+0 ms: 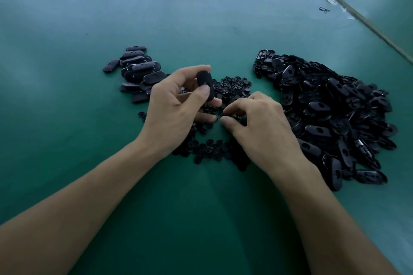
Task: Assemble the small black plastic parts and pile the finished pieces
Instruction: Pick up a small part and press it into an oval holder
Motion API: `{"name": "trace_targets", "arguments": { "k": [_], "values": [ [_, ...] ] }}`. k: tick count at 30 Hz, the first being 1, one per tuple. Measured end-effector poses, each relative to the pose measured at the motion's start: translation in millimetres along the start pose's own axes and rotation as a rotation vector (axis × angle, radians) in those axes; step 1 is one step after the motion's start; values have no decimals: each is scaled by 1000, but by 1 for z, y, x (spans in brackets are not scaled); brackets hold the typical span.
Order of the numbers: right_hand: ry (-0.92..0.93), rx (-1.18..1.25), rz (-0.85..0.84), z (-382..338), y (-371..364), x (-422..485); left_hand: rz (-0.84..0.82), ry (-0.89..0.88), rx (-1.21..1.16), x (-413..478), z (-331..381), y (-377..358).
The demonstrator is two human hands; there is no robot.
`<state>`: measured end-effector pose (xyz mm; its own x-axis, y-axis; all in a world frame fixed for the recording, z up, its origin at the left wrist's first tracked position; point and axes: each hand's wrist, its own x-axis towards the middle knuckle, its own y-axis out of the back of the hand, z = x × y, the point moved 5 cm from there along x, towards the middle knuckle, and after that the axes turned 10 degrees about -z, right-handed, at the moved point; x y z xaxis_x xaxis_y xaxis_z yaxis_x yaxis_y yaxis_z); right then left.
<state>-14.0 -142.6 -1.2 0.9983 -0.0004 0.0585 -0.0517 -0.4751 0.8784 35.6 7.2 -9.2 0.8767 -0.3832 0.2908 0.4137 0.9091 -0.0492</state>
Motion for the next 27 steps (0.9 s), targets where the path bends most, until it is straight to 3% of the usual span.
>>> {"name": "trace_targets", "arguments": {
  "k": [9, 20, 27],
  "values": [
    [-21, -29, 26, -3, -4, 6, -17, -17, 56, 3, -3, 2],
    [45, 249, 171, 0, 7, 2, 7, -10, 85, 1, -1, 3],
    [59, 308, 158, 2, 6, 2, 0, -20, 65, -1, 1, 2]
  ]
}}
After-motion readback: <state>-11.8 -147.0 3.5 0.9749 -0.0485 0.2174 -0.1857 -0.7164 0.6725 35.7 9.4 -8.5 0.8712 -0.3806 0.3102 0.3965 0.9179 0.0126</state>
